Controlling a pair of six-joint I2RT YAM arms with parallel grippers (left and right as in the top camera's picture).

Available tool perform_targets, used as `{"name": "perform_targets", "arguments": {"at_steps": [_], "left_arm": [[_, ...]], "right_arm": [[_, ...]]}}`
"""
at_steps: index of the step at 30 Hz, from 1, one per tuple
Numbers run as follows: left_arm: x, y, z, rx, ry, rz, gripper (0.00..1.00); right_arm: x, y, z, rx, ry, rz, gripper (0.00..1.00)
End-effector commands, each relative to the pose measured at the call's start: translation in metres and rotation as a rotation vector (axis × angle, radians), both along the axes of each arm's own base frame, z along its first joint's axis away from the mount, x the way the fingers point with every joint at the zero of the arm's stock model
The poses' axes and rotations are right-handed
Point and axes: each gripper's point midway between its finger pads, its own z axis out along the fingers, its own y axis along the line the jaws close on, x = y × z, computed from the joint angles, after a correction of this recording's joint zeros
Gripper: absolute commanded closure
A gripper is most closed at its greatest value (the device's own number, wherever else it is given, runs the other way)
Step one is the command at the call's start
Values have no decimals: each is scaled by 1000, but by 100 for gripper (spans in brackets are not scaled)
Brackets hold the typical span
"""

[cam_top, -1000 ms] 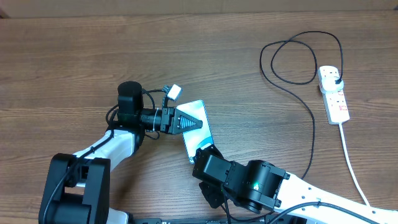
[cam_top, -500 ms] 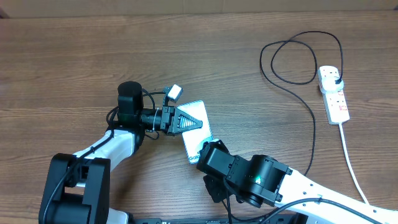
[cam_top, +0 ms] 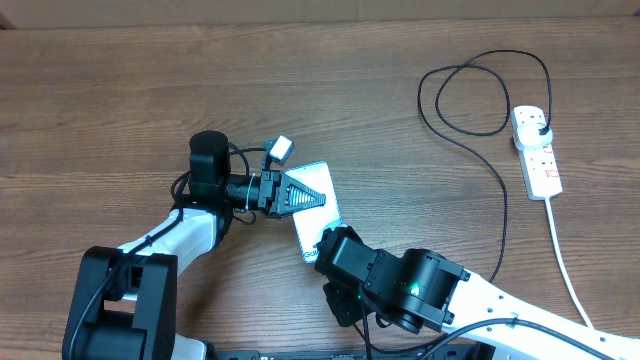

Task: Plug charger to phone and switch on socket

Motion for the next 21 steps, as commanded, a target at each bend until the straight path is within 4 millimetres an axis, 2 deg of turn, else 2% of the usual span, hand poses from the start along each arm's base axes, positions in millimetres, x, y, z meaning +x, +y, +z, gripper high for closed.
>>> {"name": "perform_targets", "arguments": {"at_steps": [1,21], "left_arm": [[-1,1,9,-14,16,-27,96],[-1,1,9,-14,16,-27,96]], "right_arm": [[-2,-2,1,4,8,-4,96],[4,-2,2,-1,-21,-16,96]]}}
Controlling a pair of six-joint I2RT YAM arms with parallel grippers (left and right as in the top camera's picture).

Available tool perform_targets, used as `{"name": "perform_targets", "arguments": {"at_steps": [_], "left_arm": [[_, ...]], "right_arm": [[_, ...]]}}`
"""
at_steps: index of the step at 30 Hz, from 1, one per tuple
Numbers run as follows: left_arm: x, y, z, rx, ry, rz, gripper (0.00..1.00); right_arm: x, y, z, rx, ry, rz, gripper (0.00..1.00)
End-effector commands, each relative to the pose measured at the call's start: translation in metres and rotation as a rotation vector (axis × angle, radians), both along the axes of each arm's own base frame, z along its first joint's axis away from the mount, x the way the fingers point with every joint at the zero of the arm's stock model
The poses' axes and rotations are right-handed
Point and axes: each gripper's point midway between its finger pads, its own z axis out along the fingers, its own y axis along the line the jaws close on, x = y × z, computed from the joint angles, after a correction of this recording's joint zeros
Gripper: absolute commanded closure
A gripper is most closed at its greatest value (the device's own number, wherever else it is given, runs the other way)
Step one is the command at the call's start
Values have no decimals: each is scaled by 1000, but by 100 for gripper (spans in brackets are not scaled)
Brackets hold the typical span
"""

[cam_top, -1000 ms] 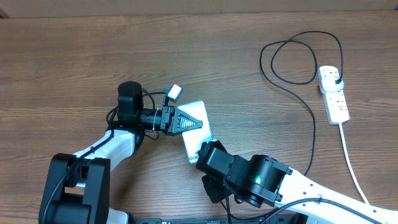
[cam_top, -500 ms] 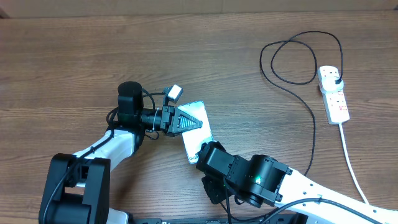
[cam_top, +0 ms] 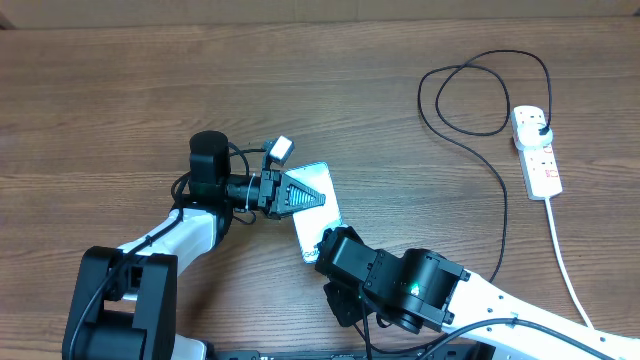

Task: Plug charger to phone and switch on socket

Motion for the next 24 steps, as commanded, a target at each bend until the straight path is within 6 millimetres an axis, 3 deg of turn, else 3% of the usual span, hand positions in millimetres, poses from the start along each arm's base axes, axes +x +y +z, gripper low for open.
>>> {"name": "perform_targets", "arguments": {"at_steps": [1,15,24], "left_arm": [[-1,1,9,-17,-7,-27,96],[-1,1,9,-17,-7,-27,96],[-1,1,9,-18,-12,-27,96]], "right_arm": [[4,-1,2,5,-19,-14,96],[13,-9,1,6,21,-83,96],[-1,1,5,59,93,-31,96]]}}
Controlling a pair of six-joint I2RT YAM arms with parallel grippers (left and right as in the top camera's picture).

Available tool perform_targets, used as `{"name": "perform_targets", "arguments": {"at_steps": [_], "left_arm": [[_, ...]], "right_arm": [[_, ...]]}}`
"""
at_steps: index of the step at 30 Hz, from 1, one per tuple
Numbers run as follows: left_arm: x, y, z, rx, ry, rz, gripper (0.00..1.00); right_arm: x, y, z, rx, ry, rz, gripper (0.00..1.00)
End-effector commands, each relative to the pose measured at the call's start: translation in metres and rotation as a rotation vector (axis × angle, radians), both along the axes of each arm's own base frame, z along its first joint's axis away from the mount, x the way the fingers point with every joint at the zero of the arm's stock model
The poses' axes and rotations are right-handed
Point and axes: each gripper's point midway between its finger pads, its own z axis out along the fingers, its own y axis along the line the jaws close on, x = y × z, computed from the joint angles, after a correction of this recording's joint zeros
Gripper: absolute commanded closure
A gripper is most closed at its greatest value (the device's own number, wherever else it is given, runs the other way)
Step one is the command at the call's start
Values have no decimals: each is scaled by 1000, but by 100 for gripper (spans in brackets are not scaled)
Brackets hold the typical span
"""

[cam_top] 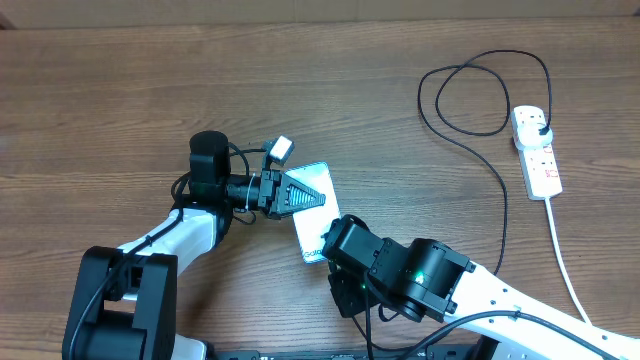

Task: Plug charger to phone and switch on socket

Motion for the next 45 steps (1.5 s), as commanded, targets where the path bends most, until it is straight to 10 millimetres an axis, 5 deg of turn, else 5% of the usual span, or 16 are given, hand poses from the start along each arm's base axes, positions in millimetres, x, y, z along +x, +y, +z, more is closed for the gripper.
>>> {"name": "perform_targets", "arguments": {"at_steps": [1,18,26,29,34,39,43,45], "left_arm": [[-1,1,9,-19,-15,-27,96],[-1,1,9,-8,56,-27,96],[4,7,9,-23,-48,-7,96],[18,26,9,-23,-72,63,96],[34,53,9,-21,-92,156,96],[39,63,9,-20,-92,188,96],[40,64,9,-20,-92,193,96],[43,70,9,-18,-83,213,96]], "right_arm": [[-8,4,4,35,32,30,96],[-7,1,2,23,30,27,96],[26,-30,-5,-145,-150,-107,96],[42,-46,-20,-211,-227,-215,96],[45,-36,-66,-151,-220,-220,96],[49,-26,-84,-111,-164,-236,96],[54,-6,-83,-41,-191,-122,58],[56,-5,-89,-60,-196,-98,51]]}}
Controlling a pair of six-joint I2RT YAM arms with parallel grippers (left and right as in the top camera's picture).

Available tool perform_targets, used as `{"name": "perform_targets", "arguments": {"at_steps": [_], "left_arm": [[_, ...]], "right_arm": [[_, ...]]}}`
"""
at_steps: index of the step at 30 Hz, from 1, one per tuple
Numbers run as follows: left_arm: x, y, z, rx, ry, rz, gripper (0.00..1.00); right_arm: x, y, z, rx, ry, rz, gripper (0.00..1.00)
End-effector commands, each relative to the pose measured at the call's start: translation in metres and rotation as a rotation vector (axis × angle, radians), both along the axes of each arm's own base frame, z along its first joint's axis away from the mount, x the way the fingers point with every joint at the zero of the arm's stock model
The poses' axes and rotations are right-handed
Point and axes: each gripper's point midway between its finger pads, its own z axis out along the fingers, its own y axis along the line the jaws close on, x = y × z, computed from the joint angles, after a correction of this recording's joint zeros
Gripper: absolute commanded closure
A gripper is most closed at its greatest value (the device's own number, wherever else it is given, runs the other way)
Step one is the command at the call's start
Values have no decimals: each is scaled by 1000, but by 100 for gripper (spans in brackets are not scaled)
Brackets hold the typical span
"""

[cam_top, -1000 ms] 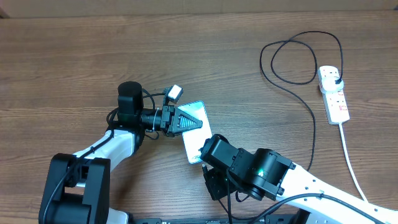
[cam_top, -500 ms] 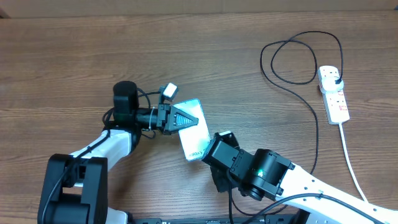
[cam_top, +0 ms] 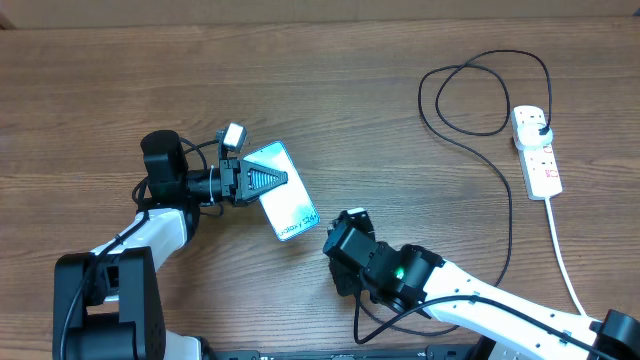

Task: Plug charger to phone and switch on socket

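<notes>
The phone (cam_top: 287,203), pale blue and white, lies slanted on the table left of centre. My left gripper (cam_top: 272,180) reaches in from the left, its black fingers closed over the phone's upper half. The right arm's wrist (cam_top: 347,243) sits just right of the phone's lower end, not touching it; its fingers are hidden beneath the wrist. A white power strip (cam_top: 535,150) lies at the far right with a black plug (cam_top: 541,126) in it. The black charger cable (cam_top: 480,95) loops and runs down behind the right arm; its phone end is hidden.
The strip's white cord (cam_top: 566,270) runs from the strip to the bottom right corner. The right arm's white link (cam_top: 500,310) stretches along the table's front edge. Bare wooden table (cam_top: 300,70) spans the back.
My left gripper has moved left and slightly back with the phone in it; the phone now lies farther left and more slanted. The right wrist now stands apart from the phone's lower end.
At the first two moments my left gripper lay on the phone near the table's middle, with the right wrist covering the phone's lower end. Then the right arm had shifted slightly right. Now the phone sits farther left in the left gripper, free of the right wrist.
</notes>
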Motion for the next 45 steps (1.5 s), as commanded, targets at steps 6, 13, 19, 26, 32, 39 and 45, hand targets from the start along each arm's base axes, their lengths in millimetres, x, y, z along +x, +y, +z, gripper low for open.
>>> {"name": "perform_targets", "arguments": {"at_steps": [6,13,19,26,32,39,45], "left_arm": [[19,49,8,-12,-12,130,96],[23,62,9,-14,-4,170,96],[24,63,9,-13,-7,174,96],[24,63,9,-13,-6,174,96],[24,63,9,-13,-5,174,96],[24,63,9,-13,-6,174,95],[24,63,9,-13,-6,174,96]], "right_arm": [[-2,13,-30,-87,91,167,50],[6,13,-49,-109,172,186,53],[4,8,-71,-192,238,185,59],[7,10,-79,-245,274,184,68],[7,-1,-82,-294,280,118,94],[11,6,-72,-277,262,162,96],[1,28,-2,-80,210,234,96]]}}
